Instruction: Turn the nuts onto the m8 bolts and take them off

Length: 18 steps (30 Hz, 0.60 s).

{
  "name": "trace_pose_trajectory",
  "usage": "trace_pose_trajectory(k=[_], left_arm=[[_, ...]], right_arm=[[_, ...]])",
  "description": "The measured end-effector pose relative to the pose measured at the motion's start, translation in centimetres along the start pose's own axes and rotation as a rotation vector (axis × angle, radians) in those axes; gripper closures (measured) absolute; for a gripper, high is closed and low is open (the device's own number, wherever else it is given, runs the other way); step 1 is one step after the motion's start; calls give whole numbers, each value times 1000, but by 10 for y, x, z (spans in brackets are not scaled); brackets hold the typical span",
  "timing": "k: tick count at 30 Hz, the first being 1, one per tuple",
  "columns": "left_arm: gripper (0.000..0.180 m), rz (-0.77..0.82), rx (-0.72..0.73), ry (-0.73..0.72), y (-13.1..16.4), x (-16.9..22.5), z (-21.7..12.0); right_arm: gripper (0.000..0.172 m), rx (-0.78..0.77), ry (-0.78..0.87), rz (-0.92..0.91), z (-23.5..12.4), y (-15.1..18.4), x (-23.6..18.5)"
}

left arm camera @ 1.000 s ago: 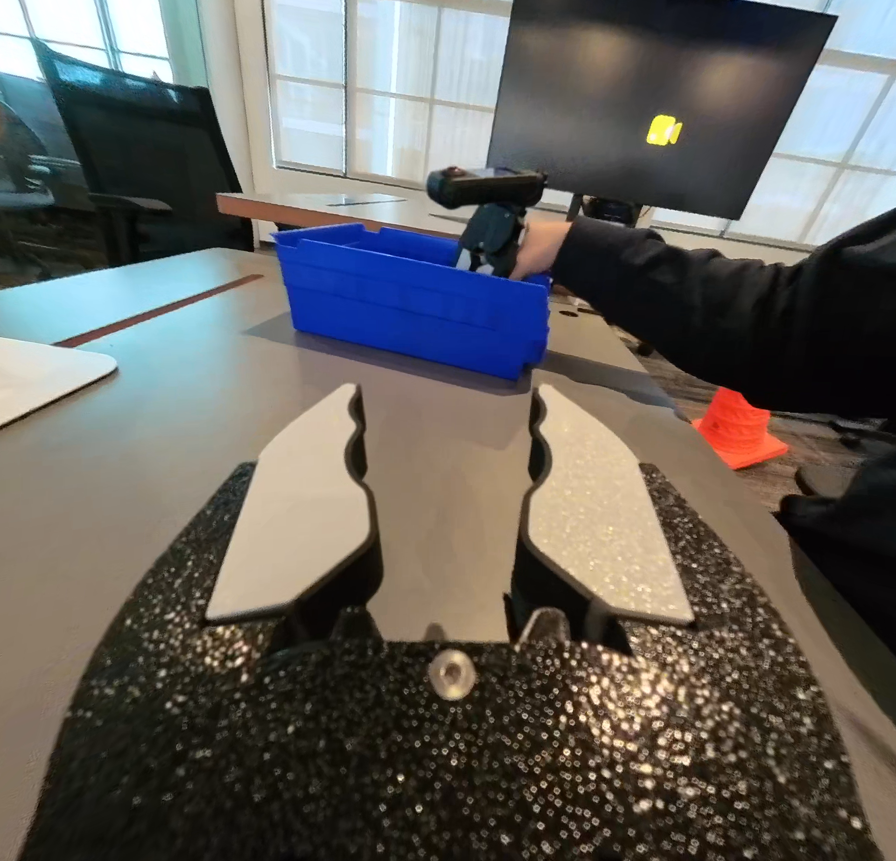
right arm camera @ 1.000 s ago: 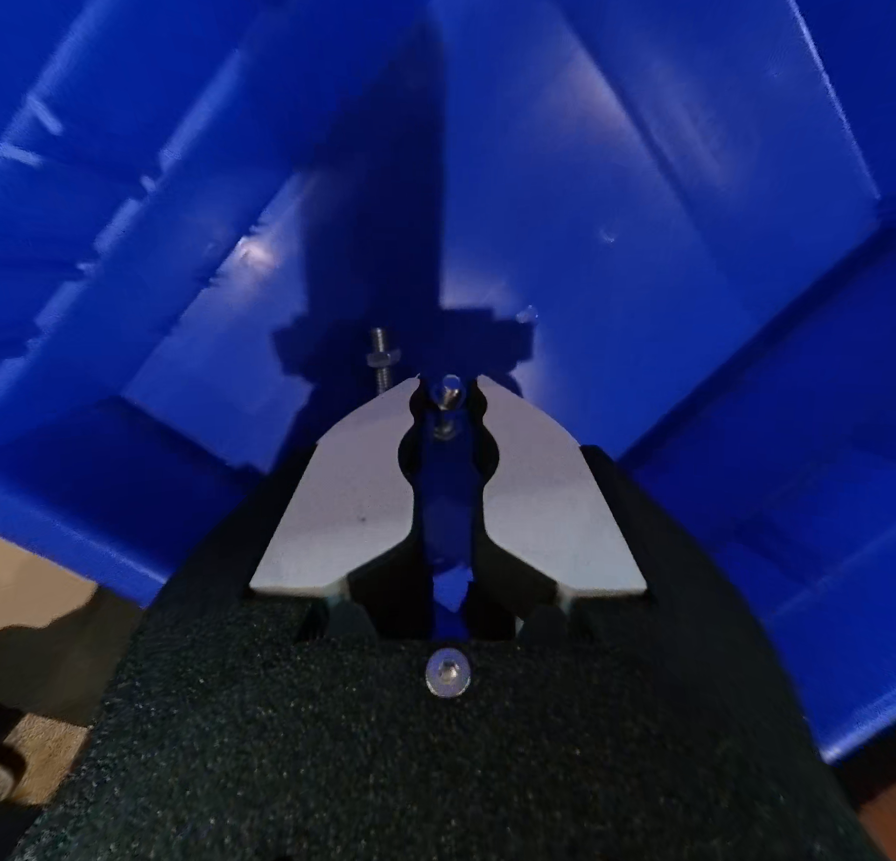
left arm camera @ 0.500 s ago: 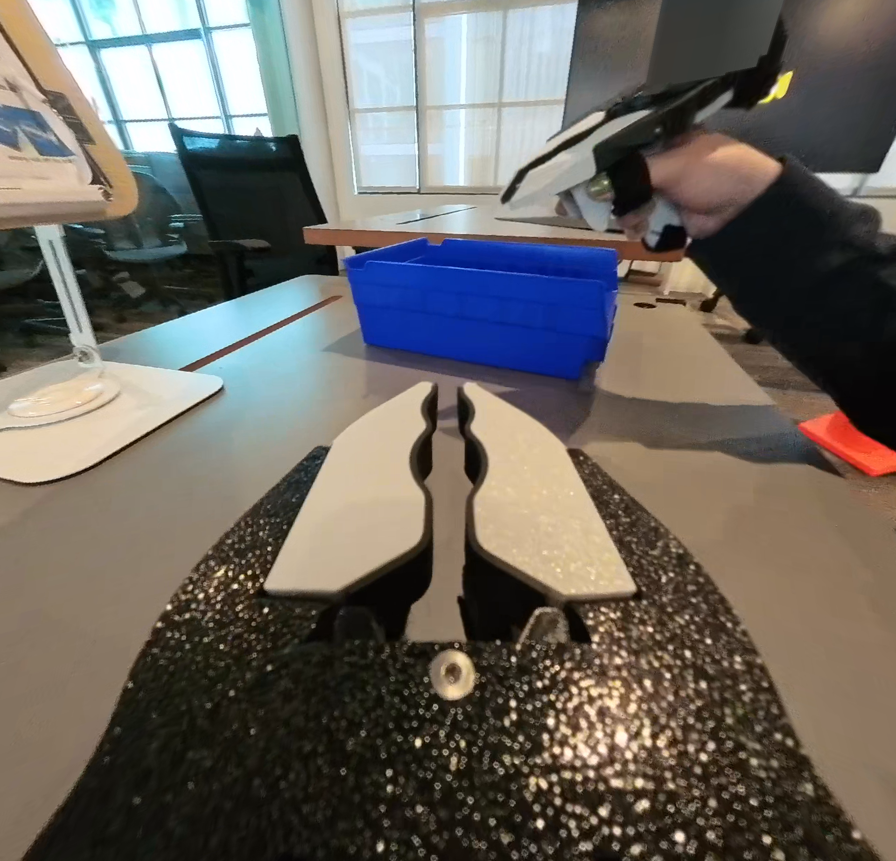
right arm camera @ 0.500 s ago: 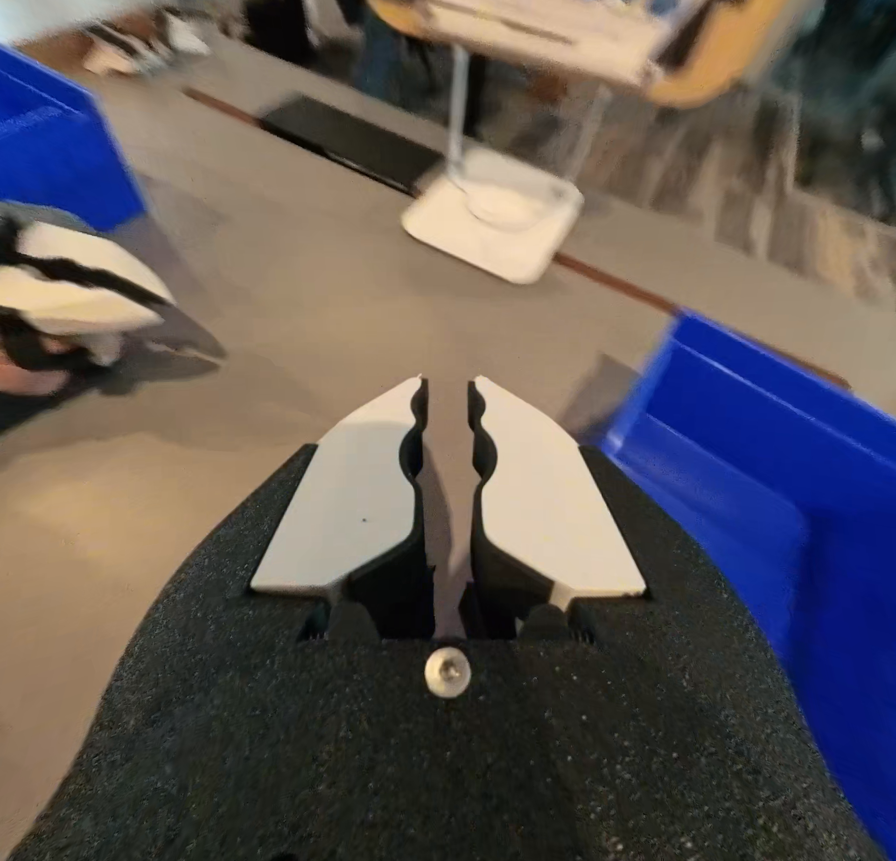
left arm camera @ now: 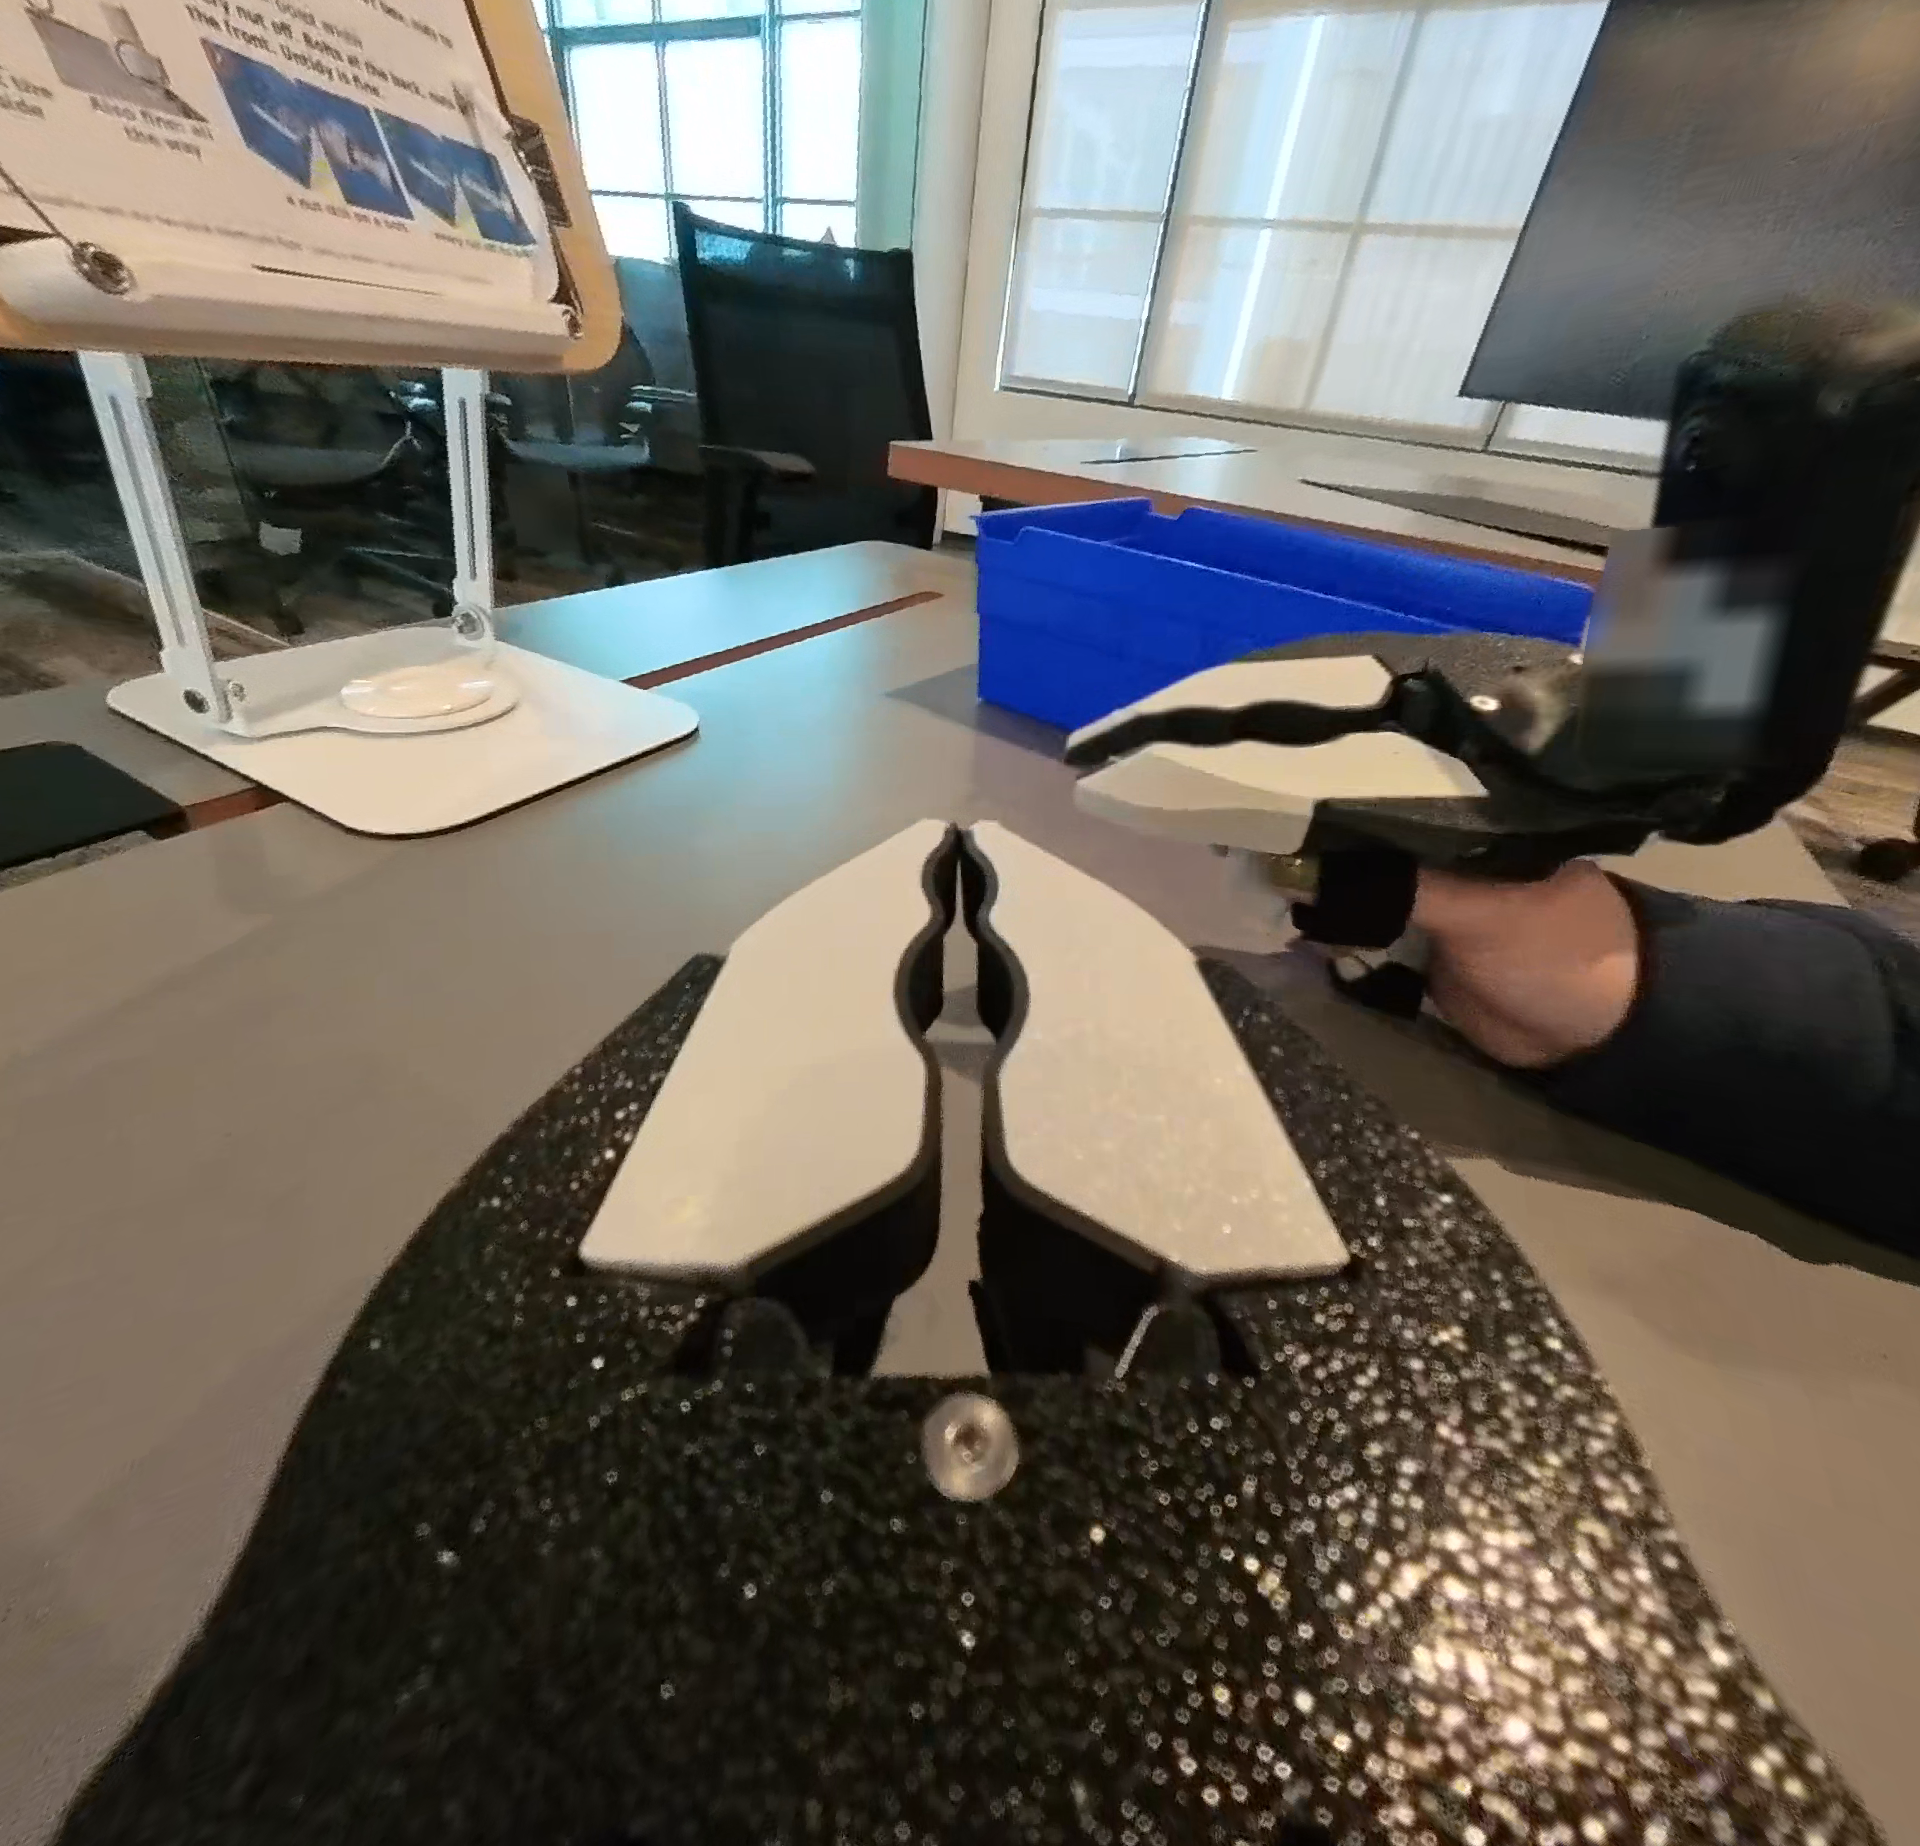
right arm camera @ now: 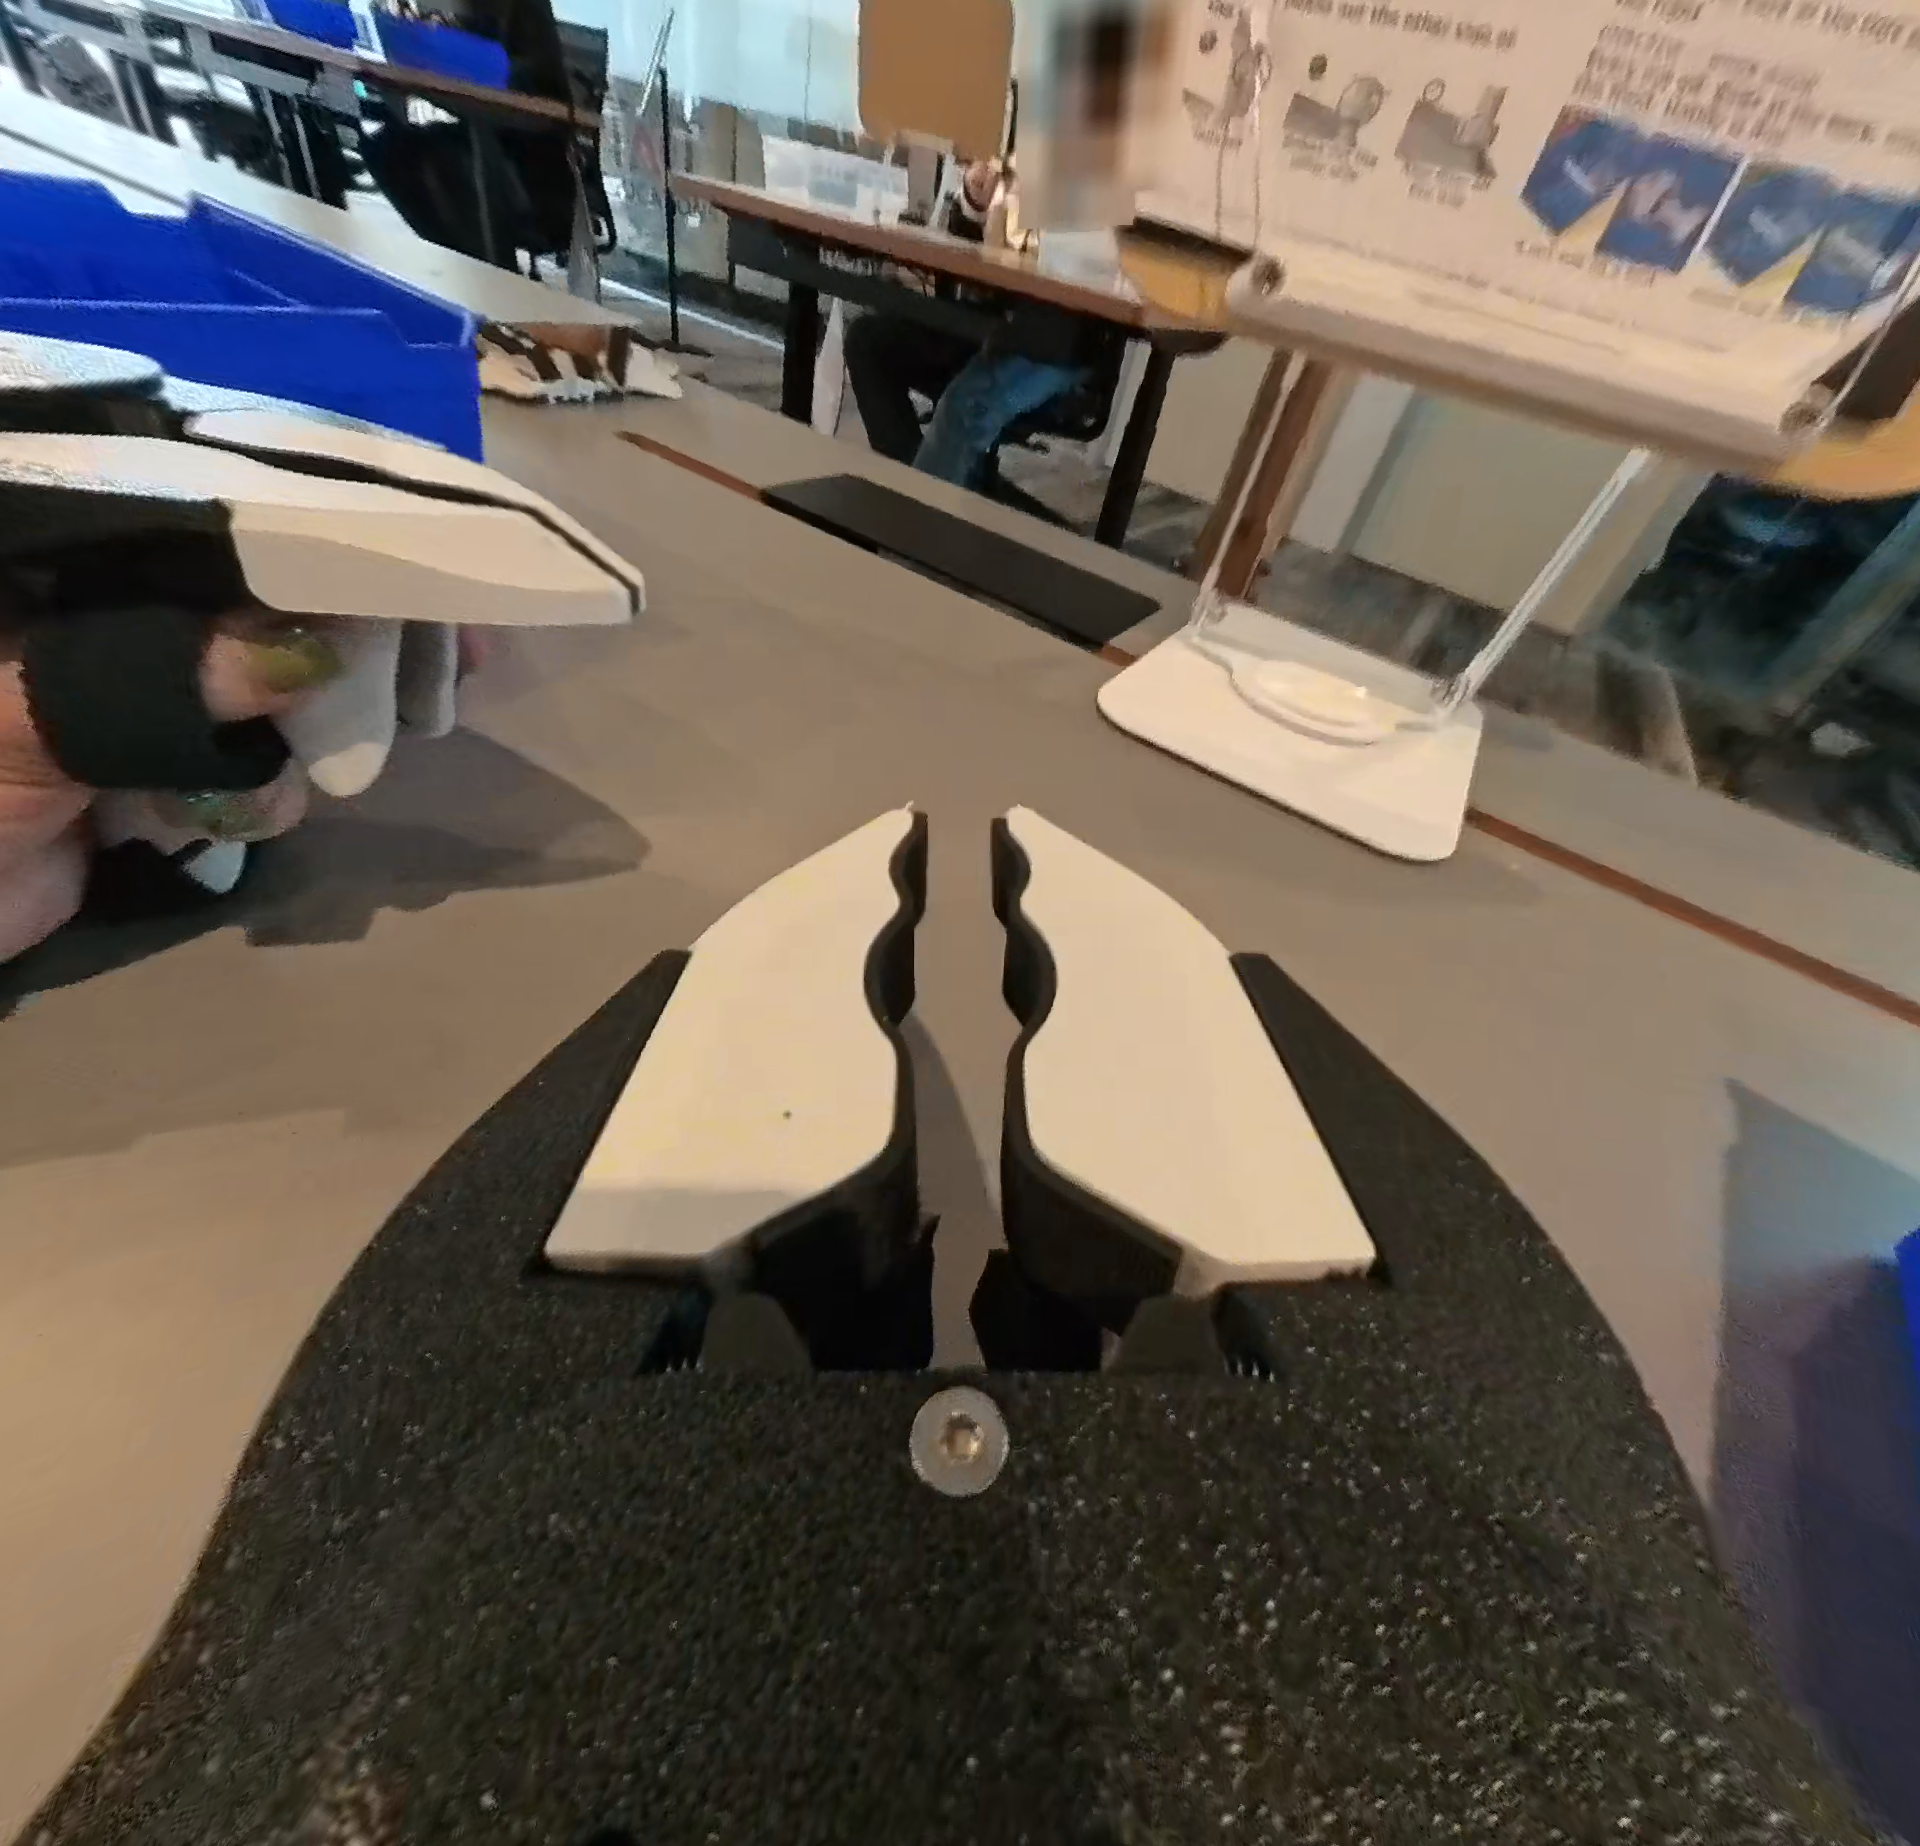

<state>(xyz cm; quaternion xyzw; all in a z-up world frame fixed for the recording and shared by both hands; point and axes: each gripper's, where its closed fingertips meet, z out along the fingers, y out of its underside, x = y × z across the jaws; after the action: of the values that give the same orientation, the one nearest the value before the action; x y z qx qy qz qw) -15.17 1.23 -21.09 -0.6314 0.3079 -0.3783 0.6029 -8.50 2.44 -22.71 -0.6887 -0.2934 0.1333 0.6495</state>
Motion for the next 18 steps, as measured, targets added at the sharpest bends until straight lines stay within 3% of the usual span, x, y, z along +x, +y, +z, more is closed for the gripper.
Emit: trace_pose_trajectory(k=[9, 12, 15, 18], left_arm=[[180, 92, -52, 8, 6, 7, 6], [180, 117, -100, 79, 6, 18, 5], [173, 115, -83, 140, -14, 39, -5], [166, 65, -56, 101, -52, 53, -29]], right_arm=[[161, 20, -14, -65, 1, -1, -8], [163, 57, -2, -123, 1, -4, -9], [163, 57, 1, -151, 2, -4, -10], [163, 61, -2, -167, 1, -4, -12]])
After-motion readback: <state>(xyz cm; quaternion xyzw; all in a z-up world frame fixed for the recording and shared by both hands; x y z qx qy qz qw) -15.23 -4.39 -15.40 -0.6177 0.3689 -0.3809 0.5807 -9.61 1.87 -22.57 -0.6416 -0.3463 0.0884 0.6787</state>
